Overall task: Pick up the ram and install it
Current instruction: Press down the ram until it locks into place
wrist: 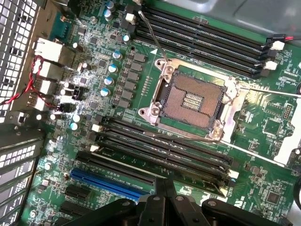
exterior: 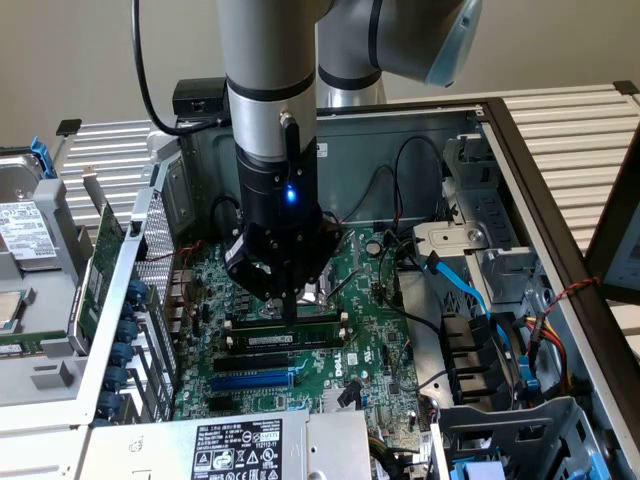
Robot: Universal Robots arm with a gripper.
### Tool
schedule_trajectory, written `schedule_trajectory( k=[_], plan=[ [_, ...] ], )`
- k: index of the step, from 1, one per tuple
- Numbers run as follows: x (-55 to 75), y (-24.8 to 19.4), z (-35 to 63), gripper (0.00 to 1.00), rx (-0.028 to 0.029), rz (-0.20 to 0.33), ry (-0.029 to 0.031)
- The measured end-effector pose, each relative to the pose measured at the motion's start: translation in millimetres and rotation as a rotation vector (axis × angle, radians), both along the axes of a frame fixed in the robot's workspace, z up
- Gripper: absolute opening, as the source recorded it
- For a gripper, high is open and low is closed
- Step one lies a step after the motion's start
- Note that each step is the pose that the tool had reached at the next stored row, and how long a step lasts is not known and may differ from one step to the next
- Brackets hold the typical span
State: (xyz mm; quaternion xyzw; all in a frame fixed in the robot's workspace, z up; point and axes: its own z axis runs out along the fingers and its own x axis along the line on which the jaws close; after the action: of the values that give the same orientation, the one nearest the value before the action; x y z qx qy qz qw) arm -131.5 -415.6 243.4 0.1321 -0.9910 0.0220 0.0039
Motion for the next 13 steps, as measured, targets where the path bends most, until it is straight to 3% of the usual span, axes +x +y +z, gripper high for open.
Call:
schedule_trajectory(
  k=[4,13],
  plan=[
    [-0.1,0.0,0.0,0.11,-0.0040,-0.037,-0.0045],
    [0.0,0.0,0.0,0.11,-0.0042,-0.144,-0.0130]
  ],
)
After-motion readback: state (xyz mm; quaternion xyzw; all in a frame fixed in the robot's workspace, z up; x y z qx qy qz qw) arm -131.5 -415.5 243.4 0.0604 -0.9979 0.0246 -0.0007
